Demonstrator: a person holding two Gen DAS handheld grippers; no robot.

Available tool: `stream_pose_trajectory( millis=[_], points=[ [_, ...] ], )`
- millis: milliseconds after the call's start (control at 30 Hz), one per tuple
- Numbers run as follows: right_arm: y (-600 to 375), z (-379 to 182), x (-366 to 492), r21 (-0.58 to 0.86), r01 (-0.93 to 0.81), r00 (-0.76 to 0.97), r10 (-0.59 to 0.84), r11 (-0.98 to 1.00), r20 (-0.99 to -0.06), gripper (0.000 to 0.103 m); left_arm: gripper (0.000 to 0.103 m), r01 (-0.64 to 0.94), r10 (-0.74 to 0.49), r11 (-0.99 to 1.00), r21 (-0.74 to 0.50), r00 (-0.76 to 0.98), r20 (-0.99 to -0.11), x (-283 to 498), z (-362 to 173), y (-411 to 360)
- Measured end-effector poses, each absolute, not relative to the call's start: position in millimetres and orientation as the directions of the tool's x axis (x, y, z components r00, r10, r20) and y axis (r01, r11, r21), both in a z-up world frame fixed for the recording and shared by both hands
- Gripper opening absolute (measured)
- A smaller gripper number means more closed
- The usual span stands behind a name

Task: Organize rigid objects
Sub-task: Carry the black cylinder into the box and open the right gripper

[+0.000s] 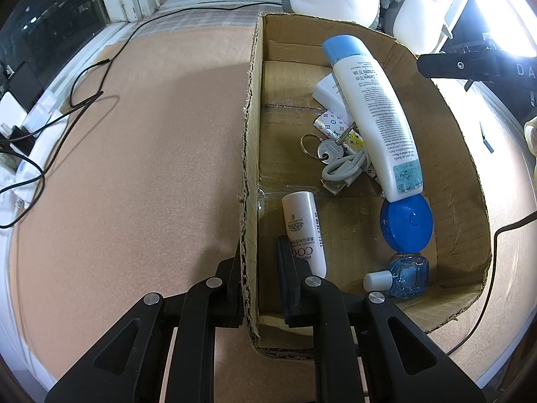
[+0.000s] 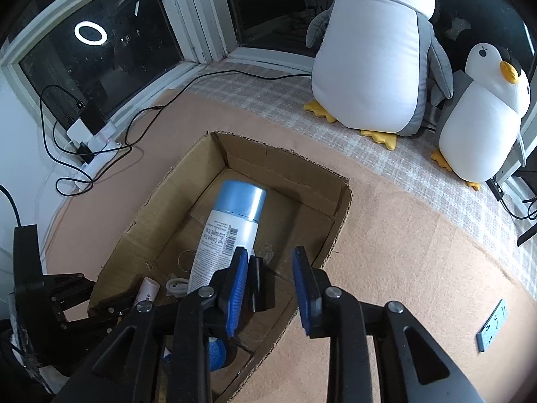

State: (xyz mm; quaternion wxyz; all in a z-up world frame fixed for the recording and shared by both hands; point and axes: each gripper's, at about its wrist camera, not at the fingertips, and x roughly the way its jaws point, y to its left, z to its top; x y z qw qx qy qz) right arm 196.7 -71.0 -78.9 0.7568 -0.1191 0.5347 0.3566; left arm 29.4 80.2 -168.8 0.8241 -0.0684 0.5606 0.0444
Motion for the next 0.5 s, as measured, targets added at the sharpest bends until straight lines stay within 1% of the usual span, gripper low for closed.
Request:
stream_pose_trajectory(
  millis=[167,500],
  points=[
    [-70.8,-77.6,194.3,0.208,-0.671,0.170,0.421,0.712,-0.891,0.026,0.013,-0.150,-0.004,0.987,-0.063,0.368,-0.930,29.4,-168.7,79.9],
    [-90.8,-75.1,192.5,0.284,-0.626,0.157,0.474,0.727,-0.866,0.027,0.013,-0.148,-0.005,0.987,-0.064,0.368,-0.930,29.4,-168.8,81.0]
  ],
)
